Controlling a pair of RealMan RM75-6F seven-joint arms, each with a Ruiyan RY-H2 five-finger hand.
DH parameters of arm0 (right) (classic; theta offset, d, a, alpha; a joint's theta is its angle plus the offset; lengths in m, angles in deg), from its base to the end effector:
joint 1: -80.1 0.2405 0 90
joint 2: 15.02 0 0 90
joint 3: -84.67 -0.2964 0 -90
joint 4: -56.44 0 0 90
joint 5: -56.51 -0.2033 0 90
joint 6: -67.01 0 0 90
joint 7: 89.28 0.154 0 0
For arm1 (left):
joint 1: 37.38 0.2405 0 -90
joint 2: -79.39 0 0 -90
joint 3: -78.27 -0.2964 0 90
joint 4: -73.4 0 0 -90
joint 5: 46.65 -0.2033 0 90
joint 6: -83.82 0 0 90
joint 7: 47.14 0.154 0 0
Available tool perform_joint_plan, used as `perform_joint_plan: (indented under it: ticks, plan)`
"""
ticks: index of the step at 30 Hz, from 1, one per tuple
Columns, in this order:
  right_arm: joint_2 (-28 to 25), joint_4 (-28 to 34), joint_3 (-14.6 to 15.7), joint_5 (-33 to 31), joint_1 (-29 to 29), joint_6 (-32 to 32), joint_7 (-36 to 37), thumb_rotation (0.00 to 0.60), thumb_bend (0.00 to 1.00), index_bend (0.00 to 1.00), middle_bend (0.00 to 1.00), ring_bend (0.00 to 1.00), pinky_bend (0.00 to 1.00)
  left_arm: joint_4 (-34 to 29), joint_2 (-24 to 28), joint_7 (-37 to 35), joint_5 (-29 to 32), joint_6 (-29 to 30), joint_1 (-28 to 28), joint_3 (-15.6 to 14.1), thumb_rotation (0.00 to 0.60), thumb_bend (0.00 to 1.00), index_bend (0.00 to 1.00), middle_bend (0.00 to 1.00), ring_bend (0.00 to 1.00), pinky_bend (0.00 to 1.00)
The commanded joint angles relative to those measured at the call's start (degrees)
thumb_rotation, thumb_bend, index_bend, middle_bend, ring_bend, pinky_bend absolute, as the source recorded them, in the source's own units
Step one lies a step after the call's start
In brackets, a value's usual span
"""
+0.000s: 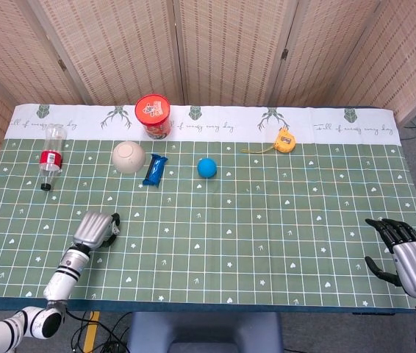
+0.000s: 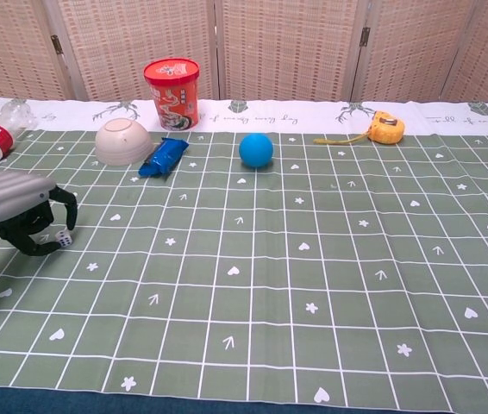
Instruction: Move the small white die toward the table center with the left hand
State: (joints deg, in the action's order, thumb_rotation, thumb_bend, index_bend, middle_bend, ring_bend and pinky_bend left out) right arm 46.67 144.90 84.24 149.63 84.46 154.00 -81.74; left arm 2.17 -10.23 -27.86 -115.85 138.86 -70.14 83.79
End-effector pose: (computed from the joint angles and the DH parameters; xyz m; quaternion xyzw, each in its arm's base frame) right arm -0.3455 -0.1819 0.1946 0.6262 -0.3753 0.4085 0.5479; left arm -0.2880 0.3549 -0.0057 -0.7475 -0.3553 -0.2663 0.4940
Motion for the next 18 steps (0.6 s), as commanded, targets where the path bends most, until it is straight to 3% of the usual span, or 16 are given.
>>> perform_joint_plan:
  ticks: [1,18]
  plan:
    - [0.0,0.0,0.0,0.0,0.0,-0.1,0.0,0.600,0.24,0.19,0.26,0.19,0.21,0.3,-0.1,-0.3,0.2,-0.2,-0.1,0.1,0.600,0.36,0.48,0.91,0.77,0.88]
    - [-0.1,0.2,-0.1,-0.1,0.1,-0.2,-0.1,0.600,0.24,0.19,0.26,0.20,0.21,2.3,-1.0,-0.4,0.7,-1.3,-1.0,0.2,0.600,0.43,0.55,0.91,0.77,0.88]
